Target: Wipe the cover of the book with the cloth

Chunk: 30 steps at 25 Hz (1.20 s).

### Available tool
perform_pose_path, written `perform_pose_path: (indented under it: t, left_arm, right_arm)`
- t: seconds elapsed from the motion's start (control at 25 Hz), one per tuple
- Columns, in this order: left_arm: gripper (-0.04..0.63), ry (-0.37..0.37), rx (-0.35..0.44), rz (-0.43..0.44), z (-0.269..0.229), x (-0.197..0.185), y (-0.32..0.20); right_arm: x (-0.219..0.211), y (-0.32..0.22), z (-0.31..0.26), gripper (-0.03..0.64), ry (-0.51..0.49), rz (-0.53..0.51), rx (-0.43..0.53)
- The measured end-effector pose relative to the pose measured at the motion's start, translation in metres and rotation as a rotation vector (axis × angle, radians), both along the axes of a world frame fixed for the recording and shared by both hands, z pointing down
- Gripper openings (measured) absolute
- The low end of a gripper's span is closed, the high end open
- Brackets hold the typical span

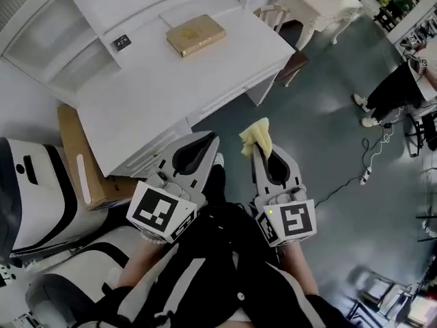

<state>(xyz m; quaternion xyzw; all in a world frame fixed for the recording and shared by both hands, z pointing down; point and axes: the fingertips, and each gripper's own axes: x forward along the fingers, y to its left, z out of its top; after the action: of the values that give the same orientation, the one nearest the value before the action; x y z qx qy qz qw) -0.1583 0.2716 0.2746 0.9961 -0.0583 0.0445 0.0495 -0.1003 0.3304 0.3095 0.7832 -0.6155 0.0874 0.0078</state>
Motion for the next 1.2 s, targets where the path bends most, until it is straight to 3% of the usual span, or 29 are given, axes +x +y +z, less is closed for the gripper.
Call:
perform_pose_path:
  t: [0.92, 1.2]
  left_arm:
    - [-0.001, 0.027, -0.024, 0.038, -0.008, 0.162, -0.130]
    - [-0.001, 0.034, -0.017, 0.014, -0.011, 0.191, -0.177]
  right_arm:
    - [0.150, -0.129, -0.010, 0.038, 0.014, 0.013, -0.019]
    - [0.178, -0.181, -0.017, 0.038, 0.027, -0.024, -0.004]
